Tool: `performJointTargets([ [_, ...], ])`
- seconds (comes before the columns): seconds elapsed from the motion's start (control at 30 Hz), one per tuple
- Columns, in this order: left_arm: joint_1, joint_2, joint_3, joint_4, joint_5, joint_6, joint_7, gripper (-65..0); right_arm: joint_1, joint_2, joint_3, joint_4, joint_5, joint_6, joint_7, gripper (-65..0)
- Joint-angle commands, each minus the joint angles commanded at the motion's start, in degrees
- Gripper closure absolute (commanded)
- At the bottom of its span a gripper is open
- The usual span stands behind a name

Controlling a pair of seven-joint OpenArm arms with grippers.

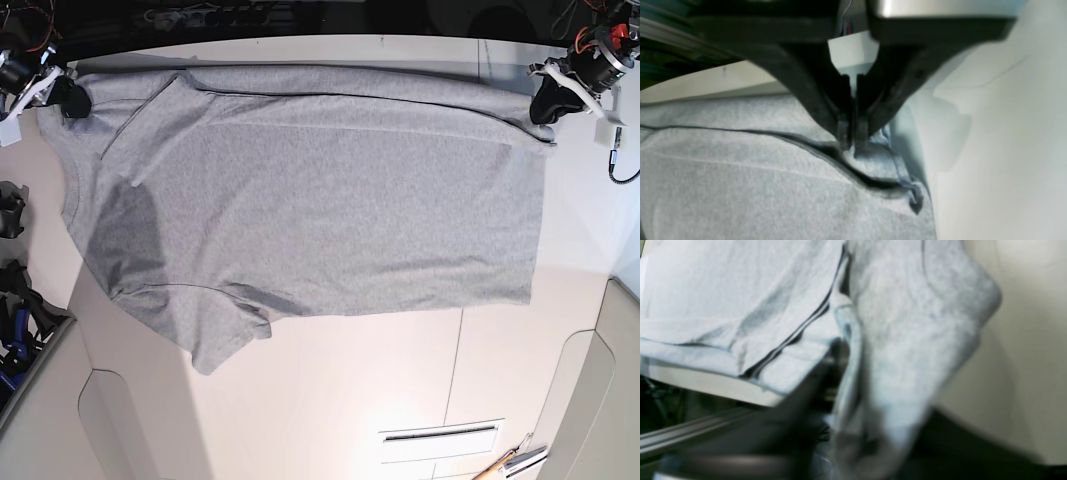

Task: Fold the T-shirt properly
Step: 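Lift the shoulder edge and pull it away from the hem, then release the shoulder edge and move both grippers to the hem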

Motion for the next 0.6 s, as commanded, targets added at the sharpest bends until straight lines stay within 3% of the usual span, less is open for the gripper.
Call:
performJointTargets([
  [0.03,0.0,0.0,0.0,0.0,0.3,0.0,0.2,-23.7,0.0,0.1,0.0,0.0,-0.2,-0.09,0.0,-28.1],
  [0.07,0.0,0.0,0.0,0.0,0.3,0.0,0.2,-30.0,0.0,0.4,0.2,0.0,-0.3,-0.39,0.2,-32.5],
  [0.1,0.0,0.0,0.0,0.0,0.3,0.0,0.5,-32.1,0.2,0.4,0.9,0.0,-0.3,-0.39,0.3,-33.0],
  [0.3,-0.5,0.0,-4.5,0.0,0.0,0.0,1.2,-32.1,7.0,1.1,9.3,0.0,-0.5,-0.44,3.7,-33.0],
  [0.37,-2.1,0.0,-7.6,0.0,-0.6,-0.3,0.3,-32.6,11.1,1.6,9.3,0.0,-3.1,-0.46,5.3,-33.0],
  [0.5,-6.4,-0.7,-9.9,0.0,-0.5,-0.2,-3.4,-42.5,20.0,2.0,7.1,-0.3,-11.0,-1.84,11.1,-33.0],
  [0.6,-10.2,-0.7,-9.9,-0.1,0.7,-0.2,-3.6,-42.5,26.1,2.2,2.4,-2.9,-16.9,-2.4,13.9,-33.0],
])
